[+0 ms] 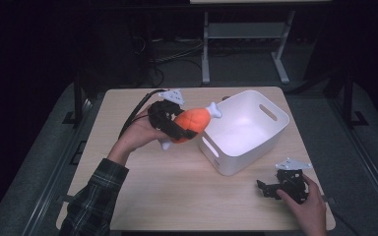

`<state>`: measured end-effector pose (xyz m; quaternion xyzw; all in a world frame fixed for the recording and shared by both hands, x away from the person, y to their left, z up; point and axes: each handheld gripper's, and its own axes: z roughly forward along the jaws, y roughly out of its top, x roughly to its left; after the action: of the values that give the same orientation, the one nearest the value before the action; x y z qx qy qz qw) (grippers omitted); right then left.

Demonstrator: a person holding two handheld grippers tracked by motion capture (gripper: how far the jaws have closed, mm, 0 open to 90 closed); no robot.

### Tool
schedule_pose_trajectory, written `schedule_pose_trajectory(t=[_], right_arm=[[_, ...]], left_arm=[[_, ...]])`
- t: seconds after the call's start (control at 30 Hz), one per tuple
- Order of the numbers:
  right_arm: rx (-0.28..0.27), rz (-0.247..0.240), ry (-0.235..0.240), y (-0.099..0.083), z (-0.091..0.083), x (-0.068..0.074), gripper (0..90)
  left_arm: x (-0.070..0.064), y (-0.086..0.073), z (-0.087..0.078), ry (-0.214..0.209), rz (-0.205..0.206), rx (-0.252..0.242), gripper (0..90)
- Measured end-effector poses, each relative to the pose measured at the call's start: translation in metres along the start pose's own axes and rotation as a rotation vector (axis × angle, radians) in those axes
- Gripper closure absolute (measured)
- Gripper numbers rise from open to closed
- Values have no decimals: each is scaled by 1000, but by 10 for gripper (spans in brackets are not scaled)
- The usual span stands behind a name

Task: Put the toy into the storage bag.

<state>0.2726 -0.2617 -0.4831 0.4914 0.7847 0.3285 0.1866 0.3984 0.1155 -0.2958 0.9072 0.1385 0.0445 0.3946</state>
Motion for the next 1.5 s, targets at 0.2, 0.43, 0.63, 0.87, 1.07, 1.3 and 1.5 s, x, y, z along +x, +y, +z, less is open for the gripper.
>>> schedule_pose_trajectory(t=[0.2,0.43,0.63,0.87,1.07,1.3,1.5], right_arm=[[0,0,0,0,0,0,2],[0,0,-1,0,0,0,2],[-1,1,-2,0,0,0,2],[1,-1,-1,0,0,0,2],[0,2,-1,0,0,0,1],[0,4,-2,0,0,1,1],[0,3,-4,1,0,1,1]], left_arm=[[2,13,4,6,18,8,198],[5,30,10,11,27,0,198],[7,39,21,10,35,13,198],[12,51,34,16,36,8,198],[14,60,47,11,25,1,198],[18,70,62,16,26,14,198],[22,79,74,24,24,2,197]])
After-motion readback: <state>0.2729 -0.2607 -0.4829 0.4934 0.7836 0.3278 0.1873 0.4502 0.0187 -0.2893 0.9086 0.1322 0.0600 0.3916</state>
